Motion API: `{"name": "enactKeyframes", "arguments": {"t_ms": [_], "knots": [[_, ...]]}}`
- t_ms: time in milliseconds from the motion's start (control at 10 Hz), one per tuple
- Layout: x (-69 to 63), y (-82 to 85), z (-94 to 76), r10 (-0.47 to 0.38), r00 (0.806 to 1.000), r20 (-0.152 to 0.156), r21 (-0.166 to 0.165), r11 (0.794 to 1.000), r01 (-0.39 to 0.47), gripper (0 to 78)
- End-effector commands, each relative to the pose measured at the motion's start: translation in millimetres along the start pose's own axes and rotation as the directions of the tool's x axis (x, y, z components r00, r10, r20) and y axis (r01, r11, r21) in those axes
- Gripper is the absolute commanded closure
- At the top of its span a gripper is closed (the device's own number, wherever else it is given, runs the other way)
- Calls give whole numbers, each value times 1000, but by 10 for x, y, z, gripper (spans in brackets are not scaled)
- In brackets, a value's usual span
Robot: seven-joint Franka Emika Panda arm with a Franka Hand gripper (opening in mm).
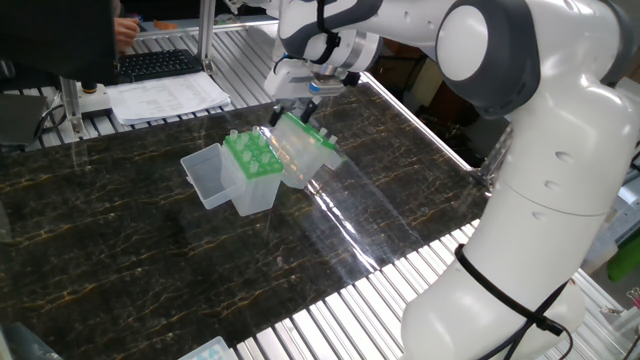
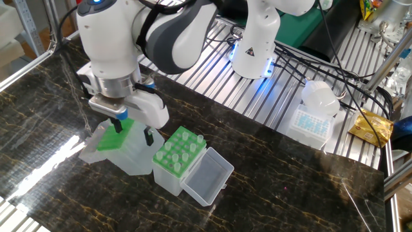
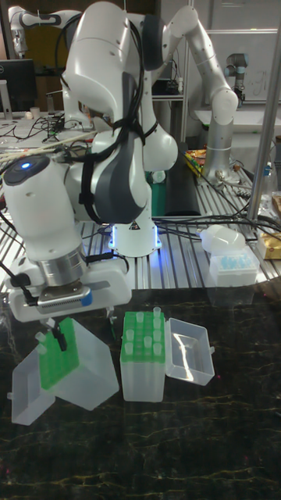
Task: Transfer all large pipette tips from one holder to another
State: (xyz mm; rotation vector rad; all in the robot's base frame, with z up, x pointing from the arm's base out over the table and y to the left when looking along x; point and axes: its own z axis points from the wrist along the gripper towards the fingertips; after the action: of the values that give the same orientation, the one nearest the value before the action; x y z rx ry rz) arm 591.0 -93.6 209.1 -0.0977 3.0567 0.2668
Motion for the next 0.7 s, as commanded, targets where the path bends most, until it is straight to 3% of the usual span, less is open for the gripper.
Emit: {"name": "enactKeyframes", "arguments": {"t_ms": [100, 500, 600, 700], "knots": [[17, 126, 17, 35, 999, 4, -20, 999, -35, 1], [66, 172, 29, 58, 998, -3, -40, 997, -58, 1], [97, 225, 30, 81, 997, -15, -58, 995, -82, 1], [112, 281, 17, 101, 995, -23, -55, 993, -102, 1]]}}
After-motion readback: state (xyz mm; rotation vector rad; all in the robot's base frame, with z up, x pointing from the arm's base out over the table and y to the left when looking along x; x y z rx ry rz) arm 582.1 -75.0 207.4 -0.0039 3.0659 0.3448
